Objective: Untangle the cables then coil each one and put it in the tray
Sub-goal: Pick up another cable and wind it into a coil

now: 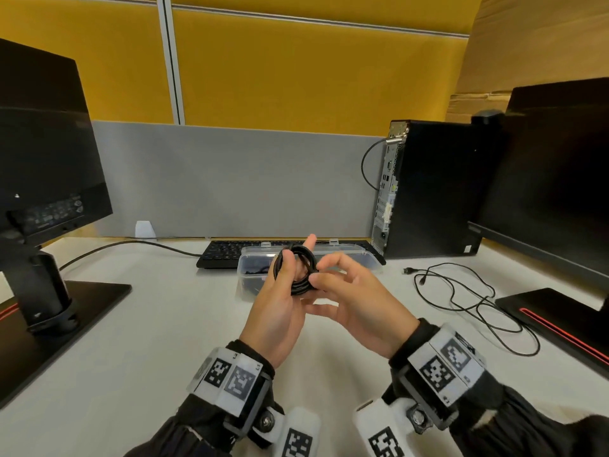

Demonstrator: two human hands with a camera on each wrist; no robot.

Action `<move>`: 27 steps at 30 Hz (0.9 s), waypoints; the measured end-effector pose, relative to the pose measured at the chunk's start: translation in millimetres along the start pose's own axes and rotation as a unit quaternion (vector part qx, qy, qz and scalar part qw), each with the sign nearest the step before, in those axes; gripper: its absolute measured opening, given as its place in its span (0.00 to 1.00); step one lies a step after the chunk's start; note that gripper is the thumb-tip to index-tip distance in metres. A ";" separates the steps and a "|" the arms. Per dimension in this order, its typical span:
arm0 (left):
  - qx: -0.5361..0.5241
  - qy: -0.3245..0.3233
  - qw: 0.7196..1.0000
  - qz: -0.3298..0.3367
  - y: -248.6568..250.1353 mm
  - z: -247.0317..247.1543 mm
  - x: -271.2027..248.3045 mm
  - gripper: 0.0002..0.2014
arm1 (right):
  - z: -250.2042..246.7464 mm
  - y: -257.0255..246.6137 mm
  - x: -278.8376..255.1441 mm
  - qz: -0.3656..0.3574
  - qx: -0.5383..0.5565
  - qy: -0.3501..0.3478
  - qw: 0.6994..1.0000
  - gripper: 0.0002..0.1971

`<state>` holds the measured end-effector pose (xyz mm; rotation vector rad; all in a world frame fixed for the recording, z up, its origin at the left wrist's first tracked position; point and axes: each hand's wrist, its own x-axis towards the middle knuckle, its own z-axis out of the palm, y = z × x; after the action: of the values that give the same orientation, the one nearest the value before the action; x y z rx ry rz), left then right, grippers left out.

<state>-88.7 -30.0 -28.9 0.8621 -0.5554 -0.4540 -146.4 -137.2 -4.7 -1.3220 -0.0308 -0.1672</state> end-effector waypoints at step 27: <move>0.603 0.015 0.792 -0.097 -5.0 -80.7 102.5 0.04 | -66.1 -1.0 130.3 -0.001 -0.839 0.035 0.544 0.13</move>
<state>39.5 -45.6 -47.8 2.1764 -0.7203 -0.2206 -22.6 -214.9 -4.8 -3.2931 0.2794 -0.2523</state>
